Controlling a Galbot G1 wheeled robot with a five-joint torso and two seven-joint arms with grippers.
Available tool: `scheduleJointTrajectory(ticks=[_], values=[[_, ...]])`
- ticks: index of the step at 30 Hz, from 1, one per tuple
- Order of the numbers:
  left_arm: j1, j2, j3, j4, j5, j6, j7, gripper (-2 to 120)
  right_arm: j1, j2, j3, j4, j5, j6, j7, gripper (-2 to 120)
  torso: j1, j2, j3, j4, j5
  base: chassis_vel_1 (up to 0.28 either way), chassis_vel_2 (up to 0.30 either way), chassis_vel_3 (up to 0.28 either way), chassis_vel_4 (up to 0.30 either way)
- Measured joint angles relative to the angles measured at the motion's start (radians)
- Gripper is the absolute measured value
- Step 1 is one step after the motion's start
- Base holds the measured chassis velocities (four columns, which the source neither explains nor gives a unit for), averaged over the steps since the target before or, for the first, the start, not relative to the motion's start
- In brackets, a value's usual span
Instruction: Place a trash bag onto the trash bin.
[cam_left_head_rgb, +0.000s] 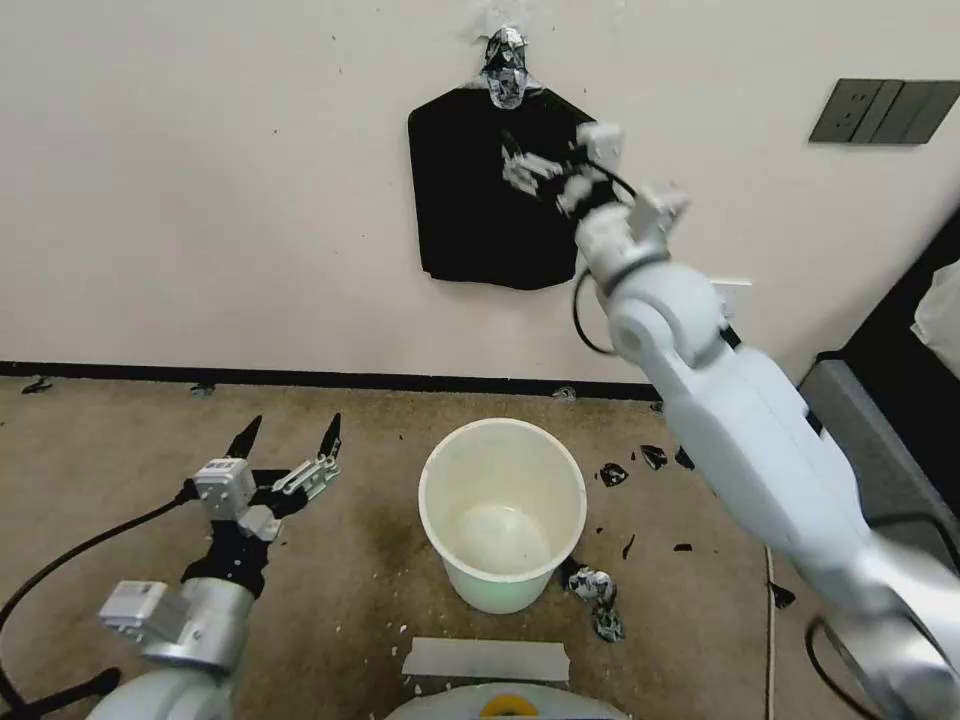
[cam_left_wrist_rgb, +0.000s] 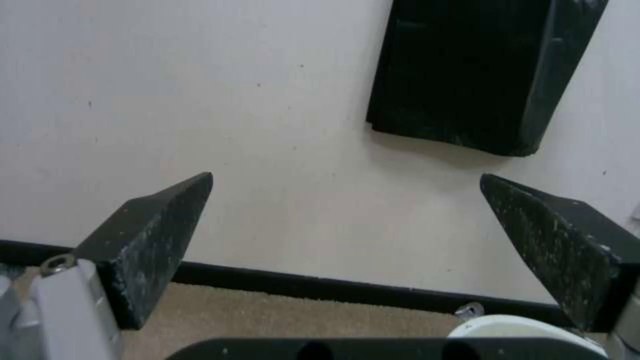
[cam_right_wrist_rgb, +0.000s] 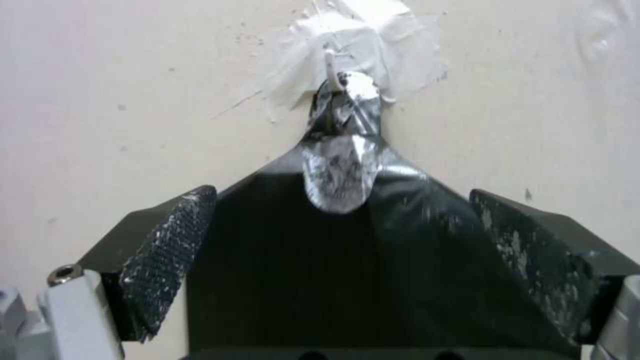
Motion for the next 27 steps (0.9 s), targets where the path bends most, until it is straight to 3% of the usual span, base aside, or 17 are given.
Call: scheduleJointTrajectory(ticks=[13, 17, 21, 27], values=[[-0.001, -0.025, 0.02, 0.011, 0.003, -0.002, -0.002, 100, 0.21, 0.111, -0.095, -0.263, -0.059, -0.005, 0.058, 97, 0.0, 0.0, 0.0, 0.0, 0.0, 0.0, 0.0, 0.0, 0.0], [-0.001, -0.029, 0.021, 0.011, 0.004, -0.004, -0.002, 100, 0.22, 0.137, -0.099, -0.292, -0.074, -0.002, 0.063, 96, 0.0, 0.0, 0.0, 0.0, 0.0, 0.0, 0.0, 0.0, 0.0], [0.005, -0.029, 0.016, 0.012, 0.004, -0.014, -0.002, 100, 0.216, 0.156, -0.102, -0.302, -0.104, -0.002, 0.066, 84, 0.0, 0.0, 0.0, 0.0, 0.0001, 0.0, 0.0, 0.0, 0.0], [0.008, -0.031, 0.019, 0.016, 0.004, -0.02, -0.001, 100, 0.216, 0.154, -0.097, -0.308, -0.109, -0.004, 0.065, 80, 0.0, 0.0, 0.0, -0.0001, 0.0002, 0.0, 0.0, 0.0, 0.0]])
